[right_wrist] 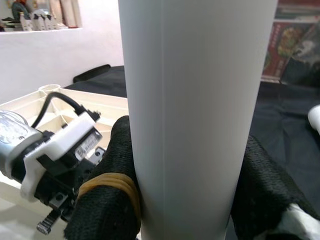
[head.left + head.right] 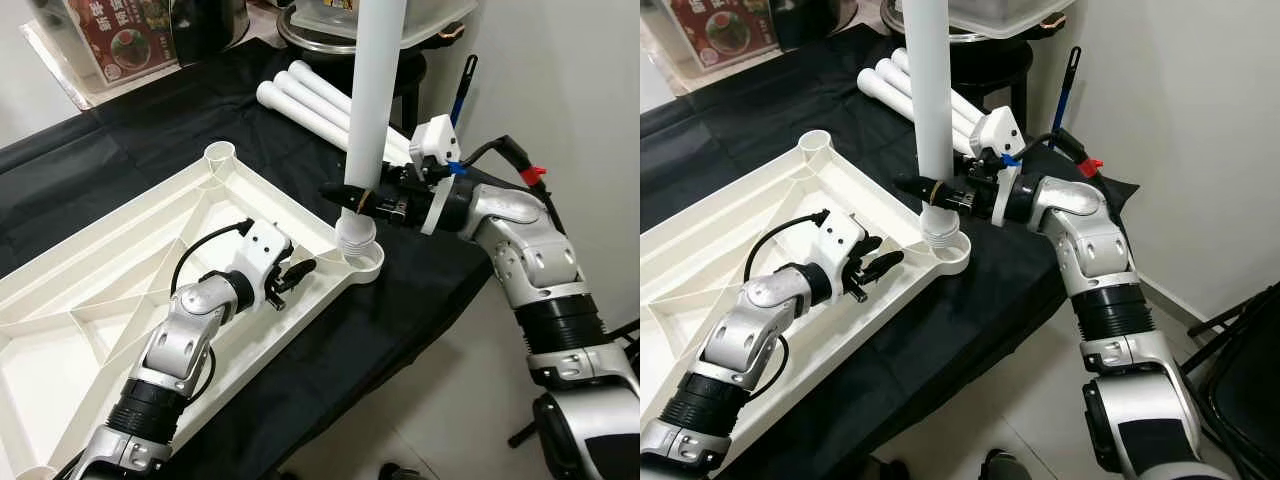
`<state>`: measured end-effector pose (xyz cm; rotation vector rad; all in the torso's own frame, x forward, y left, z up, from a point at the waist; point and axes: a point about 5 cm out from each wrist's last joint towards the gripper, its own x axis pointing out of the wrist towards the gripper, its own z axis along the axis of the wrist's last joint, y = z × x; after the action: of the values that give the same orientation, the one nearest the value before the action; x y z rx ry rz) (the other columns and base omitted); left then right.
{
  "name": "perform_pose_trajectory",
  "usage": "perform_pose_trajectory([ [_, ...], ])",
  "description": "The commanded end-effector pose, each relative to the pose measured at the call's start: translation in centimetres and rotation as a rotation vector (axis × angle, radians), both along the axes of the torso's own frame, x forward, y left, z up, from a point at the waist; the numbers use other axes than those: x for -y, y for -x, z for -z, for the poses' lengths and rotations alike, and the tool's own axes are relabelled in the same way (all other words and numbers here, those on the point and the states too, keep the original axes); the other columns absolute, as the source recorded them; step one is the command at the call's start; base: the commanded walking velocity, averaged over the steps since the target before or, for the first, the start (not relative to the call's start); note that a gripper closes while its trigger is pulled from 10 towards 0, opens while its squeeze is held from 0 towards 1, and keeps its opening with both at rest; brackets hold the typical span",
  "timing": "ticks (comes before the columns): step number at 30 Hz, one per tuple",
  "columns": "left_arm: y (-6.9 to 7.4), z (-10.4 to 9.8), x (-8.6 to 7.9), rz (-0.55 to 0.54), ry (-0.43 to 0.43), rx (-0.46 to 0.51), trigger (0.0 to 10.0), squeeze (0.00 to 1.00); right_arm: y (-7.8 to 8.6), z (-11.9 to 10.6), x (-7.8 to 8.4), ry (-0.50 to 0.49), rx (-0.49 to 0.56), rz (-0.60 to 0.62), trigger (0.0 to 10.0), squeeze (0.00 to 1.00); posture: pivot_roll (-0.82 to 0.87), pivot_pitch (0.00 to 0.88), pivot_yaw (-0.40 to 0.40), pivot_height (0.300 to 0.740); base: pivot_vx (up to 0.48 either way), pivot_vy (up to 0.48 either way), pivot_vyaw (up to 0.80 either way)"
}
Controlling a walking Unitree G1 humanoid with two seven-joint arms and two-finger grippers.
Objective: Building children table
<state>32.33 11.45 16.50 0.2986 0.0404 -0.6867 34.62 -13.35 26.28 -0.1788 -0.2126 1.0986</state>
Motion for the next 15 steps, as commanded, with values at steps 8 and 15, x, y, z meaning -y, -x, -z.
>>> perform_pose_trajectory([
  [8,0.3,0.5,0.1,0.018,-0.013,-0.016,10.0,0.00,0.7,0.8,-0.1,0.012,-0.028,-0.011,10.0,0.00,-0.02,0.208,0.054,0.740,0.000,0.000,0.00],
  [15,0.2,0.5,0.1,0.020,-0.009,-0.015,10.0,0.00,0.8,1.5,0.2,0.041,-0.040,0.004,10.0,0.00,-0.02,0.210,0.057,0.740,0.000,0.000,0.00],
])
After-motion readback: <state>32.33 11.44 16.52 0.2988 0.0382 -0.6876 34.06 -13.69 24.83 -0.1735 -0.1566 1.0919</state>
